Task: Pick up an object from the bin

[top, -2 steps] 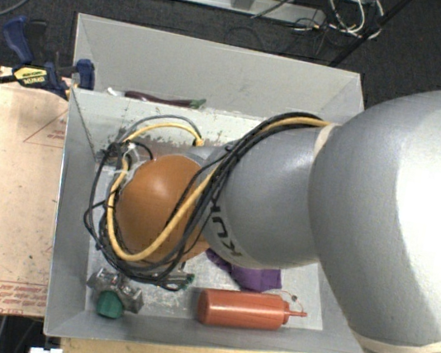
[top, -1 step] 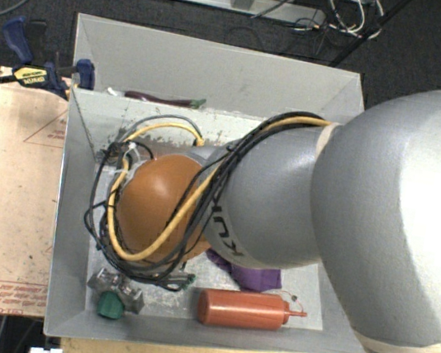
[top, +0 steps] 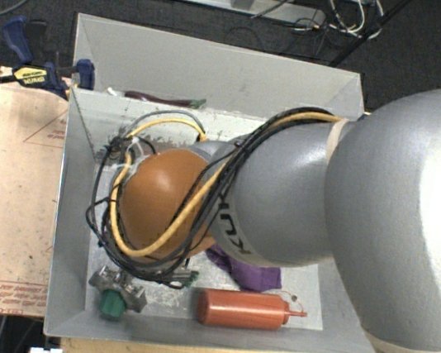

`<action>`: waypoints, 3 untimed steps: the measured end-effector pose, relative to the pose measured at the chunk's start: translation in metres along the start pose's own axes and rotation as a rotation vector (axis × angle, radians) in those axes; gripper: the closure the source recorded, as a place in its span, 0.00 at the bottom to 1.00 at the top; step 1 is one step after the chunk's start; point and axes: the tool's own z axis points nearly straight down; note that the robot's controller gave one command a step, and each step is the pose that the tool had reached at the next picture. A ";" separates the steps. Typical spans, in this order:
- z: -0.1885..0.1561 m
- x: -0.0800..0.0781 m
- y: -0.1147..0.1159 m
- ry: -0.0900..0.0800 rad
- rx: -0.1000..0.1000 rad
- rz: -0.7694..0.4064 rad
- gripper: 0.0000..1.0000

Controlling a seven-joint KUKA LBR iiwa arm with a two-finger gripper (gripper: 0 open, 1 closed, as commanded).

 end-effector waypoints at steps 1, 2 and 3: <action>-0.016 -0.002 -0.001 -0.006 0.004 0.000 1.00; -0.025 -0.002 -0.001 -0.005 0.003 0.001 1.00; -0.033 -0.001 0.000 -0.004 0.002 0.001 1.00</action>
Offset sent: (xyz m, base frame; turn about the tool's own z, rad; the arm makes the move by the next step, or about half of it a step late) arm 0.0002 0.0000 0.0439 0.0000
